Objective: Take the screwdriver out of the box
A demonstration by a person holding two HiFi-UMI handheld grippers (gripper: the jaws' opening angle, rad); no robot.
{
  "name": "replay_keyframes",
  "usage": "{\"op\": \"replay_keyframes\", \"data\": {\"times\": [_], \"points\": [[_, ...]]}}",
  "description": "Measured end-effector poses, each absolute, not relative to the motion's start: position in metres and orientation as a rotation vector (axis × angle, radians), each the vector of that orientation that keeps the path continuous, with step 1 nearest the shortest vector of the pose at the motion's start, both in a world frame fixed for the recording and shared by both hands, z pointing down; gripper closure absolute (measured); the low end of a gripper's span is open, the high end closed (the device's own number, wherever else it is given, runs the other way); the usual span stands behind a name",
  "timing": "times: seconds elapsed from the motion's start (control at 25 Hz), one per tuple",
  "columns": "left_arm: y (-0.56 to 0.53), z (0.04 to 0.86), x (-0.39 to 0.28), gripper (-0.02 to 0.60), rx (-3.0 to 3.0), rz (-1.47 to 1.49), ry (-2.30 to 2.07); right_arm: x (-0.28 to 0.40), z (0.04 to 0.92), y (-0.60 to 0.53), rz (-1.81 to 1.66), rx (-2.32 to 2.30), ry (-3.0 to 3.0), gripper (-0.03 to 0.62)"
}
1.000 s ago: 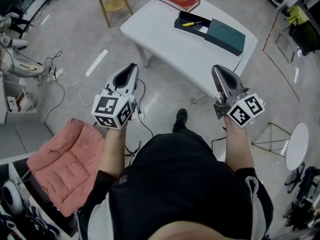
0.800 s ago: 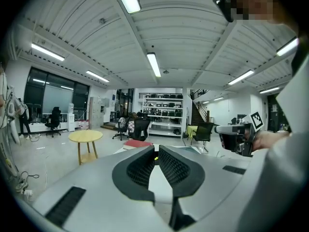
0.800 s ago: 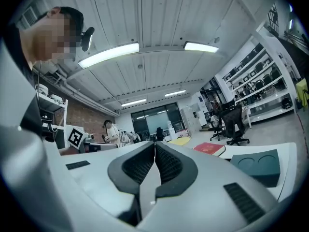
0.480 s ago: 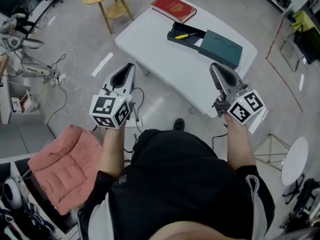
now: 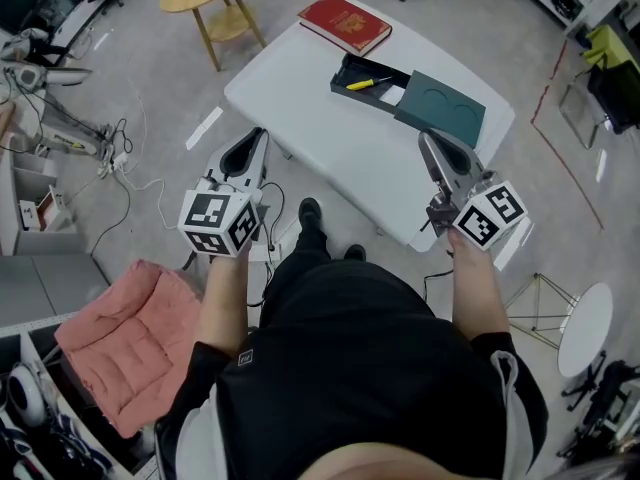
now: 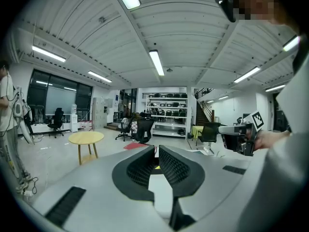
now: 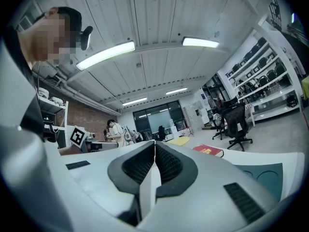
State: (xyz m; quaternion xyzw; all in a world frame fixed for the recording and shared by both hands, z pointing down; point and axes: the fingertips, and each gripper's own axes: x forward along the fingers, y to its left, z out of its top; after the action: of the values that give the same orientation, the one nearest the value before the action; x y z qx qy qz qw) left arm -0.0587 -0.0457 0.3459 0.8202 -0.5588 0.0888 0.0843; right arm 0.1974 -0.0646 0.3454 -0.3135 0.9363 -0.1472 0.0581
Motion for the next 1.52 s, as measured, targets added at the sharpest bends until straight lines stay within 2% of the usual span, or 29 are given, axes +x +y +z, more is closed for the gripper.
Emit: {"op": "replay_keyframes", "data": {"times": [0.36, 0.76, 1.08, 1.52], "points": [[-0.136, 0.349, -0.088, 0.541, 2.511, 0.251, -1.581, 0.178, 0.354, -0.132, -0.466, -1.098, 2.793, 0.563], [-0.234, 0.359, -0.14, 0.541, 2.566, 0.247, -1.453, 0.115, 0.36, -0.211, -0.504, -1.218, 2.774, 0.563], [-0.271, 0.375, -0.172, 0.541, 2.608, 0.232, -1.333, 0.068, 0.357, -0.237, -0.484, -1.298, 2.76, 0.563], [-0.297, 0.392, -0.159, 0.541, 2.637, 0.226, -1.22, 0.067, 0.377, -0.25, -0.538, -1.378, 2.755, 0.563]]}}
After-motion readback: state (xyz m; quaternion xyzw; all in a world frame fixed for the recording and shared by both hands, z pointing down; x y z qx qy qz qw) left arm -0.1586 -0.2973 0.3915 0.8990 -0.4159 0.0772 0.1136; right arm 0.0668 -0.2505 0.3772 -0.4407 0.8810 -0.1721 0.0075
